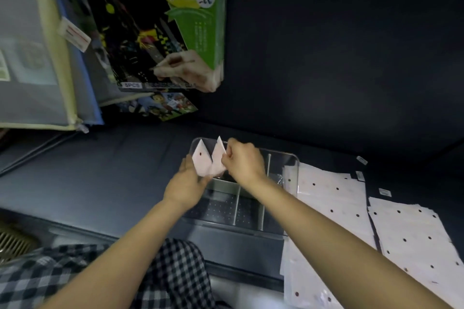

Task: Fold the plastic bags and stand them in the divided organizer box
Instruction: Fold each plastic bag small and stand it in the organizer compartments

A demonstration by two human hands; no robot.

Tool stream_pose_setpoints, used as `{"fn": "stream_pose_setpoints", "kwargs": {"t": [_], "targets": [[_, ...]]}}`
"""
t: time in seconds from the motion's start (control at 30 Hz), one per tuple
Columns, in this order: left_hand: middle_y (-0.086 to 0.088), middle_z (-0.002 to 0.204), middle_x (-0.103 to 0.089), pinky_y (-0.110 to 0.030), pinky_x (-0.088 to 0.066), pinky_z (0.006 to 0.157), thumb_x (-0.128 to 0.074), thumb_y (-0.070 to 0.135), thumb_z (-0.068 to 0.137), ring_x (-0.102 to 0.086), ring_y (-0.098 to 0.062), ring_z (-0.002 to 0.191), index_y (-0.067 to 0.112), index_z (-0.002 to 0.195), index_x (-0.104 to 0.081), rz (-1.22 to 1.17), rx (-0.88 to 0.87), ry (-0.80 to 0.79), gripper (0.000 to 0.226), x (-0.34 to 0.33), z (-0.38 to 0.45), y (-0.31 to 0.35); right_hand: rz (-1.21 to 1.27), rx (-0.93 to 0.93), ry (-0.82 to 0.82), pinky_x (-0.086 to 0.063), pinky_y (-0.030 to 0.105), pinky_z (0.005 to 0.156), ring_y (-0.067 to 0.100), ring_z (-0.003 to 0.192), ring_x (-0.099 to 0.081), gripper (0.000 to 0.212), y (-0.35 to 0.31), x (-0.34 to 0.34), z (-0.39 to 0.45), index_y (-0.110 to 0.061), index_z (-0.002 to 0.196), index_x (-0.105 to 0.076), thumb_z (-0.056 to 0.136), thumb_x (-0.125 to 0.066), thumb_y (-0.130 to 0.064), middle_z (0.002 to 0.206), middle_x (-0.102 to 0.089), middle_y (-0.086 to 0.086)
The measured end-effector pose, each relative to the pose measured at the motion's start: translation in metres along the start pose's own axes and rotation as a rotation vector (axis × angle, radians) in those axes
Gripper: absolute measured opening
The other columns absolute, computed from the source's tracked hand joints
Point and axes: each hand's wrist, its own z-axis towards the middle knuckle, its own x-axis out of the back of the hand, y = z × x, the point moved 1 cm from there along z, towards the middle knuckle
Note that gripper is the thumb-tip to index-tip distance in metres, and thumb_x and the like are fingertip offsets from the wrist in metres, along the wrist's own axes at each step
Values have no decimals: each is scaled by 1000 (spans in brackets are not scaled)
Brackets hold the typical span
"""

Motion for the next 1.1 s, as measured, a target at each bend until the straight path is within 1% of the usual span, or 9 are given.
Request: {"fn": "stream_pose_setpoints", "kwargs": {"t": [0.07,0.17,0.47,0.53,0.63,0.77,0.93,1.03,1.1], "targets": [[-12,151,-31,-42,-44,97,-57,35,91,-45,-30,127,8,148,-17,-44,-1,13,74,1,0,-1,-41,-9,-28,-41,32,58,34,80,-62,5,-8,-14,8,-9,85,-53,85,-53,-14,85,-66,14],[-8,143,-41,-44,-47,93,-64,29,87,-51,-28,119,14,146,-25,-106,-4,23,72,3,1,-3,-22,-73,-60,-49,35,66,32,87,-64,10,-17,-29,18,-8,92,-58,86,-53,-15,92,-67,14],[-6,133,-48,-35,-46,90,-71,20,82,-51,-22,116,16,139,-35,-184,-58,37,68,4,1,-9,248,-191,-296,-52,41,81,26,90,-63,37,-26,-54,23,-25,87,-56,89,-44,-60,93,-69,6],[-8,134,-47,-36,-46,89,-71,21,81,-50,-24,116,13,138,-35,-153,-47,40,68,4,0,-8,256,-182,-323,-52,42,82,26,90,-63,41,-22,-54,19,-23,94,-60,89,-44,-60,95,-69,6],[-14,151,-25,-39,-34,107,-69,27,84,-30,-31,135,9,147,-20,-25,-44,86,82,3,-6,-2,260,-143,-314,-51,41,84,24,93,-63,36,-14,-43,8,-18,103,-63,92,-46,-49,99,-68,6],[-8,154,-21,-29,-24,111,-64,20,88,-15,-22,143,12,147,-24,67,-349,262,72,-6,-29,29,352,-71,-140,-50,31,88,13,99,-63,31,19,-5,-27,-17,114,-61,93,-53,-38,108,-68,-1],[3,148,-36,-26,-29,109,-60,25,91,-29,-15,137,20,140,-41,84,-711,16,53,-65,-80,69,400,-112,0,-49,22,87,7,94,-61,22,119,50,-121,-15,111,-60,90,-61,-22,103,-65,-4],[5,148,-37,-25,-30,108,-55,29,94,-33,-14,135,22,137,-44,148,-765,-234,46,-115,-101,77,239,-239,-88,-45,20,91,12,105,-59,31,189,61,-188,-17,116,-58,88,-65,-26,113,-62,-3],[5,153,-27,-22,-21,111,-54,32,94,-24,-11,140,23,142,-37,238,-743,-385,52,-146,-108,76,96,-284,-227,-31,13,98,12,122,-47,50,225,57,-230,-19,131,-49,86,-65,-35,133,-51,-5]]}}
